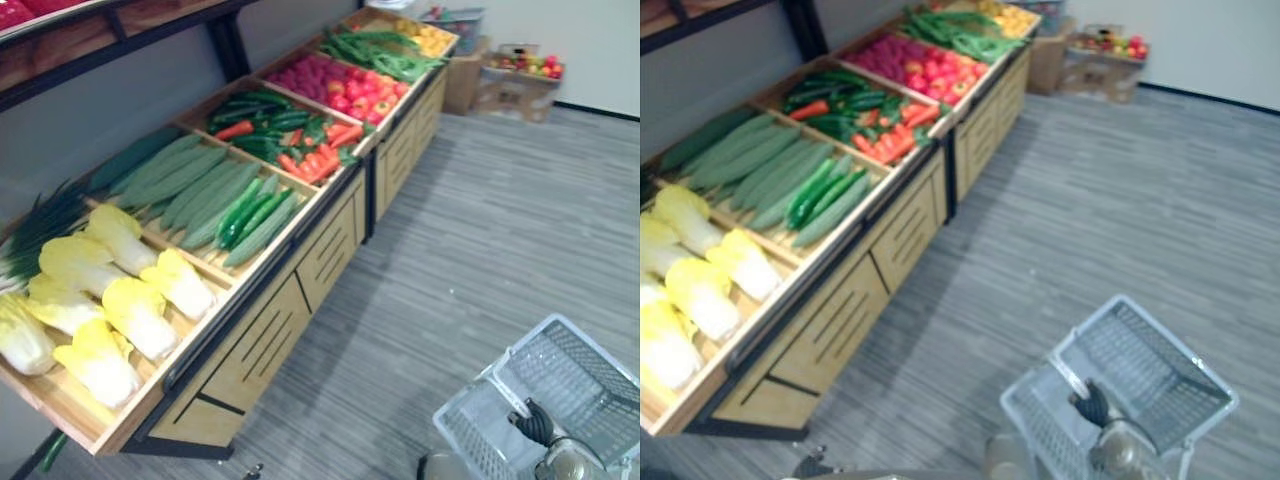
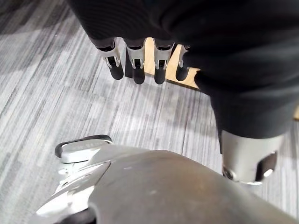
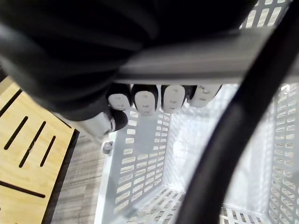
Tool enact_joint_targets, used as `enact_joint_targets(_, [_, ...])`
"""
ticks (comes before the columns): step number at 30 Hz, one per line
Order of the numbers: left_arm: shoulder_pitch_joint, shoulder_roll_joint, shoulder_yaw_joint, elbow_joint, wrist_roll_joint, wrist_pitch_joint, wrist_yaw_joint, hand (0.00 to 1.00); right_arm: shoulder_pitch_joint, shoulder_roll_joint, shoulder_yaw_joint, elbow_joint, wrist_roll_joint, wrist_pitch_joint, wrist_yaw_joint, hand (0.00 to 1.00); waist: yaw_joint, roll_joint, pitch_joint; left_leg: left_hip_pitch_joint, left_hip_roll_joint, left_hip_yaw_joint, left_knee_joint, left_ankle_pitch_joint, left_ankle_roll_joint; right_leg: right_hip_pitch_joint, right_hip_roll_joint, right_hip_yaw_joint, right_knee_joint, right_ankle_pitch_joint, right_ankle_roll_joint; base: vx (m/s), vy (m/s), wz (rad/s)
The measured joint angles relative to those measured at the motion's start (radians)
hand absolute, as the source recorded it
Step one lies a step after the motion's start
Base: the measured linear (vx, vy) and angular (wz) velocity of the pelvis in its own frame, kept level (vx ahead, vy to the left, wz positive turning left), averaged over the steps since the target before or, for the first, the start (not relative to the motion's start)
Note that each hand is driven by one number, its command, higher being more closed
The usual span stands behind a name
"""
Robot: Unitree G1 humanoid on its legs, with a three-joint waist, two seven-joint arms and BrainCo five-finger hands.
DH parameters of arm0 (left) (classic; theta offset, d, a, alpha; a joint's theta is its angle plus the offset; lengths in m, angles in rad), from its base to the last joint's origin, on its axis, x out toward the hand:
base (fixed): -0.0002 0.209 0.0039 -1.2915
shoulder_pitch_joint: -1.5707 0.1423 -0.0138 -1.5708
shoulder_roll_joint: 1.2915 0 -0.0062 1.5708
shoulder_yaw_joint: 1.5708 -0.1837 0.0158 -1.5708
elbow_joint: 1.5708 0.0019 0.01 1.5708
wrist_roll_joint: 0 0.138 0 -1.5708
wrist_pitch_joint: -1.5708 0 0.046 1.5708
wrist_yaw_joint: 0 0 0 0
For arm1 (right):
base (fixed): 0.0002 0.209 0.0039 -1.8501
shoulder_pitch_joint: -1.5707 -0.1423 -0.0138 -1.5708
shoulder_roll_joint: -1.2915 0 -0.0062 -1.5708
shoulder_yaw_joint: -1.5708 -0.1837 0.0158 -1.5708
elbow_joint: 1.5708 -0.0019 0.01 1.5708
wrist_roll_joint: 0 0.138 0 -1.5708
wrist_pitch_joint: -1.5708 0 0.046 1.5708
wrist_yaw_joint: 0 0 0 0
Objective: Pick vegetable in the basket
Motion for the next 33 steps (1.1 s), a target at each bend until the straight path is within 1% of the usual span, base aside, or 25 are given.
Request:
enact_joint_targets(2, [-0.003,0.004,0.01,-0.022,-0.05,-0.003,0.002,0.0,0.019,-0.002,0.034,0.008,0.023,0.0,0.002,1.0,0.004,-0.018,0.017,-0.094,0.023,0.094,0.221,0.16,0.026,0.145,0.0,-0.063,-0.073,-0.005,-0.021,0.25,-0.237,1.01])
enact_joint_targets(3, [0.0,0.004,0.016,-0.024,-0.059,-0.004,0.003,0.0,0.025,-0.001,0.04,0.01,0.029,-0.001,0.003,1.0,0.02,-0.032,0.023,-0.101,0.035,0.125,0.253,0.2,0.027,0.182,-0.007,-0.076,-0.097,-0.004,-0.032,0.22,-0.187,0.63])
enact_joint_targets(4, [0.0,0.0,0.019,-0.024,-0.069,-0.007,0.006,0.0,0.032,-0.008,0.047,0.009,0.035,-0.002,0.003,1.0,0.042,-0.029,0.024,-0.111,0.064,0.198,0.313,0.19,0.036,0.239,-0.009,-0.096,-0.131,-0.004,-0.042,0.2,-0.159,0.43])
enact_joint_targets(6, [-0.002,-0.009,0.028,-0.033,-0.074,-0.007,0.009,0.0,0.033,-0.022,0.053,0.01,0.036,0.0,0.003,1.0,0.049,-0.02,0.028,-0.154,0.07,0.281,0.344,0.134,0.045,0.295,-0.011,-0.14,-0.169,-0.006,-0.045,0.15,-0.131,0.45])
enact_joint_targets(7, [-0.002,-0.014,0.036,-0.036,-0.075,-0.011,0.009,0.0,0.033,-0.023,0.054,0.009,0.036,0.0,0.003,1.0,0.05,-0.018,0.029,-0.182,0.061,0.326,0.303,0.126,0.048,0.314,-0.011,-0.163,-0.189,-0.006,-0.045,0.12,-0.052,0.45])
enact_joint_targets(9, [-0.005,-0.019,0.05,-0.034,-0.074,-0.009,0.01,0.0,0.036,-0.027,0.051,0.008,0.036,0.0,0.003,1.0,0.048,-0.009,0.034,-0.196,0.024,0.374,0.138,0.209,0.068,0.329,0.0,-0.195,-0.201,-0.006,-0.044,0.17,-0.011,0.48])
enact_joint_targets(10, [-0.007,-0.025,0.052,-0.031,-0.073,-0.006,0.009,0.0,0.04,-0.026,0.039,0.016,0.036,0.002,0.003,1.0,0.045,0.004,0.042,-0.183,0.011,0.405,0.031,0.264,0.094,0.336,0.022,-0.209,-0.204,-0.006,-0.044,0.2,0.029,0.86])
enact_joint_targets(11, [-0.008,-0.02,0.054,-0.032,-0.07,-0.002,0.01,0.0,0.045,-0.022,0.034,0.016,0.036,-0.003,0.002,1.0,0.032,-0.003,0.041,-0.16,-0.025,0.412,-0.082,0.271,0.096,0.336,0.01,-0.219,-0.221,0.006,-0.024,0.15,0.056,1.05])
enact_joint_targets(12, [-0.009,-0.017,0.053,-0.032,-0.068,-0.001,0.009,0.0,0.044,-0.021,0.031,0.014,0.036,-0.008,0.0,1.0,0.023,-0.005,0.041,-0.151,-0.035,0.434,-0.137,0.282,0.094,0.337,0.006,-0.231,-0.232,0.009,-0.021,0.14,0.066,1.28])
enact_joint_targets(14, [-0.016,-0.022,0.041,-0.031,-0.056,0.007,0.009,0.0,0.038,-0.013,0.008,0.021,0.036,-0.006,-0.003,1.0,0.012,0.006,0.047,-0.118,-0.072,0.526,-0.297,0.315,0.101,0.359,0.014,-0.311,-0.282,0.014,-0.011,0.09,0.087,1.43])
enact_joint_targets(15, [-0.014,-0.024,0.032,-0.028,-0.056,0.01,0.01,0.0,0.029,-0.007,0.01,0.031,0.036,0.0,-0.003,1.0,0.021,0.012,0.05,-0.112,-0.083,0.556,-0.335,0.316,0.104,0.379,0.024,-0.337,-0.309,0.023,0.004,0.08,0.107,1.26])
enact_joint_targets(18, [-0.001,-0.026,0.032,-0.023,-0.054,0.013,0.01,0.0,0.012,0.009,0.024,0.045,0.033,-0.001,-0.003,1.0,0.052,0.004,0.054,-0.077,-0.118,0.539,-0.368,0.305,0.119,0.422,0.02,-0.321,-0.315,0.037,0.02,0.07,0.088,0.59])
enact_joint_targets(19, [0.012,-0.027,0.032,-0.021,-0.054,0.012,0.011,0.0,-0.006,0.008,0.037,0.058,0.03,-0.001,-0.003,1.0,0.052,0.004,0.053,-0.056,-0.127,0.54,-0.384,0.288,0.137,0.427,0.012,-0.302,-0.29,0.037,0.02,0.07,0.109,0.25])
enact_joint_targets(20, [0.016,-0.028,0.032,-0.019,-0.054,0.013,0.011,0.0,-0.01,0.009,0.041,0.063,0.027,-0.002,-0.003,1.0,0.052,0.005,0.052,-0.043,-0.129,0.54,-0.394,0.273,0.137,0.425,0.008,-0.297,-0.272,0.036,0.02,0.08,0.133,0.03])
enact_joint_targets(21, [0.024,-0.028,0.031,-0.01,-0.053,0.013,0.012,0.0,-0.012,0.009,0.053,0.065,0.025,-0.002,-0.004,1.0,0.049,0.01,0.05,-0.02,-0.129,0.539,-0.409,0.216,0.134,0.41,-0.003,-0.28,-0.204,0.035,0.022,0.08,0.152,-0.07])
enact_joint_targets(22, [0.022,-0.028,0.03,0.006,-0.053,0.014,0.014,0.0,-0.011,0.011,0.058,0.071,0.019,-0.003,-0.006,1.0,0.048,0.008,0.051,-0.004,-0.132,0.54,-0.416,0.207,0.138,0.374,-0.03,-0.254,-0.103,0.033,0.024,0.1,0.2,-0.15])
enact_joint_targets(23, [0.025,-0.02,0.026,0.009,-0.052,0.016,0.016,0.0,-0.01,0.013,0.071,0.073,0.016,-0.015,-0.006,1.0,0.05,-0.01,0.049,0.014,-0.147,0.547,-0.42,0.184,0.138,0.296,-0.081,-0.2,0.079,0.042,0.027,0.11,0.202,-0.1])
enact_joint_targets(24, [0.028,-0.001,0.016,0.01,-0.049,0.016,0.017,0.0,-0.016,0.025,0.087,0.073,0.015,-0.018,-0.011,1.0,0.047,-0.04,0.051,0.037,-0.171,0.547,-0.423,0.169,0.153,0.221,-0.134,-0.142,0.246,0.088,0.021,0.1,0.155,0.01])
enact_joint_targets(25, [0.03,0.011,0.011,0.01,-0.044,0.017,0.017,0.0,-0.017,0.037,0.089,0.074,0.015,-0.018,-0.014,1.0,0.042,-0.053,0.048,0.048,-0.182,0.54,-0.427,0.164,0.154,0.193,-0.151,-0.114,0.315,0.124,0.013,0.17,0.119,0.22])
enact_joint_targets(26, [0.028,0.026,-0.005,0.008,-0.034,0.018,0.017,0.0,-0.021,0.061,0.088,0.085,0.014,-0.017,-0.021,1.0,0.03,-0.061,0.045,0.07,-0.189,0.52,-0.428,0.152,0.163,0.141,-0.157,-0.05,0.421,0.204,0.0,0.16,0.072,0.33])
enact_joint_targets(27, [0.028,0.03,-0.009,0.007,-0.033,0.018,0.016,0.0,-0.022,0.074,0.088,0.093,0.015,-0.019,-0.024,1.0,0.025,-0.064,0.046,0.072,-0.188,0.507,-0.423,0.146,0.172,0.122,-0.149,-0.023,0.457,0.19,-0.003,0.19,0.059,0.55])
enact_joint_targets(28, [0.024,0.039,-0.008,0.005,-0.033,0.017,0.018,0.0,-0.021,0.091,0.088,0.104,0.015,-0.022,-0.024,1.0,0.019,-0.072,0.045,0.074,-0.181,0.474,-0.413,0.138,0.176,0.089,-0.121,0.023,0.484,0.12,0.007,0.17,0.014,0.68])
enact_joint_targets(29, [0.015,0.045,-0.005,0.005,-0.033,0.017,0.019,0.0,-0.018,0.094,0.088,0.106,0.016,-0.022,-0.024,1.0,0.016,-0.076,0.048,0.074,-0.169,0.446,-0.402,0.13,0.175,0.061,-0.088,0.047,0.46,0.061,0.014,0.16,-0.006,0.69])
enact_joint_targets(30, [0.011,0.044,-0.002,0.006,-0.033,0.018,0.02,0.0,-0.018,0.094,0.087,0.108,0.018,-0.021,-0.024,1.0,0.015,-0.076,0.049,0.074,-0.163,0.428,-0.395,0.126,0.174,0.052,-0.074,0.053,0.425,0.046,0.01,0.18,-0.05,0.69])
enact_joint_targets(33, [-0.007,0.042,0.014,0.006,-0.033,0.017,0.023,0.0,-0.02,0.09,0.083,0.148,0.021,-0.009,-0.024,1.0,0.003,-0.075,0.049,0.073,-0.141,0.345,-0.383,0.113,0.158,0.048,-0.028,0.099,0.108,0.042,0.016,0.15,-0.107,0.81])
